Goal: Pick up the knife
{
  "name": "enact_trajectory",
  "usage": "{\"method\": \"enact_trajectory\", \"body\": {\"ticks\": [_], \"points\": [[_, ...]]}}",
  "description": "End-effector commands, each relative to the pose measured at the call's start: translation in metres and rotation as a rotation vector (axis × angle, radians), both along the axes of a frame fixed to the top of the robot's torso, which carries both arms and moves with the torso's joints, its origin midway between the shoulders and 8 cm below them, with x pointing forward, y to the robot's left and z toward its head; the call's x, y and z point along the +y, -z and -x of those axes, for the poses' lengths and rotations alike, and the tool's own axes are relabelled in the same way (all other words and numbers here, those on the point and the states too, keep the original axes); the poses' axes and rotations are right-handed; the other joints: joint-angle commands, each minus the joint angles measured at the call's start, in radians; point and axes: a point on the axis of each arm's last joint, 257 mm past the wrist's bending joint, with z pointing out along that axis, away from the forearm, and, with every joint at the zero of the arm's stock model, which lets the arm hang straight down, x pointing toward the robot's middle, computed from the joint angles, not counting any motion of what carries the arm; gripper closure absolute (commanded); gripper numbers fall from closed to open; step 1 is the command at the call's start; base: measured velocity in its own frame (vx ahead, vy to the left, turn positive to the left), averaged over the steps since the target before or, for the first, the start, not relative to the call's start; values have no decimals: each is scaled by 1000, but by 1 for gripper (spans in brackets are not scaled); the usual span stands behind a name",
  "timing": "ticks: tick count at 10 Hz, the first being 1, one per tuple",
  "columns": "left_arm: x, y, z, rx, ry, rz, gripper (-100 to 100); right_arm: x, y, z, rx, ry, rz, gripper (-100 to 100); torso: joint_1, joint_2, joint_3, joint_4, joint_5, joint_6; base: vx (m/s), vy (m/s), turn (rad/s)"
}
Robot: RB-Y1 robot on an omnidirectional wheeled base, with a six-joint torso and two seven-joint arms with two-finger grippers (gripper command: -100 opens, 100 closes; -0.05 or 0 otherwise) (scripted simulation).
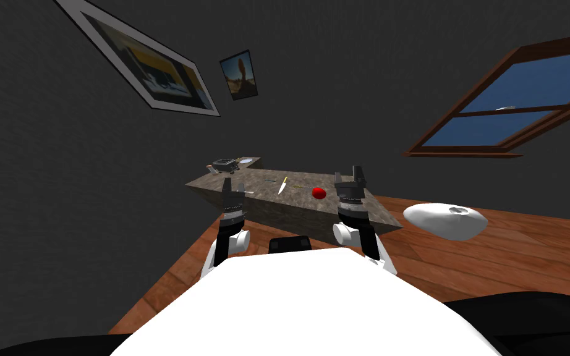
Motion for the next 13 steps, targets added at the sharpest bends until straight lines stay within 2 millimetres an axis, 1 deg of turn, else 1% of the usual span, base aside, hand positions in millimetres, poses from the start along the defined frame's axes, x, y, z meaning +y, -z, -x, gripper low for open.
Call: {"method": "enact_trajectory", "body": {"ticks": [1, 4, 6, 8, 9, 11, 12, 13], "points": [[0, 0, 0, 0, 0, 0, 0, 6, 2, -4, 12, -19, 51, -100, 0, 0, 0, 0, 0, 0, 7, 15, -41], [0, 0, 0, 0, 0, 0, 0, 16, 9, -14, 37, -44, 146, -100, 2, -1, -1, 0, 0, 0, 12, 40, -36], [0, 0, 0, 0, 0, 0, 0, 23, 18, -23, 61, -56, 224, -100, 3, -1, -1, 0, 1, 0, 18, 51, -34], [0, 0, 0, 0, 0, 0, 0, 28, 31, -33, 92, -63, 315, -100, 4, -2, -1, 0, 1, 0, 20, 70, -23], [0, 0, 0, 0, 0, 0, 0, 29, 32, -33, 93, -68, 328, -100, 4, -2, -1, 0, 1, 0, 10, 56, -7], [0, 0, 0, 0, 0, 0, 0, 33, 50, -45, 132, -69, 431, -100, 3, -1, -1, 0, 1, 0, 14, 57, -5], [0, 0, 0, 0, 0, 0, 0, 33, 50, -45, 133, -73, 443, -100, 4, -1, -1, 0, 1, 0, 9, 54, -4], [0, 0, 0, 0, 0, 0, 0, 34, 61, -51, 155, -72, 503, -100, 3, -1, -1, 0, 1, 0, 13, 59, 7]]}}
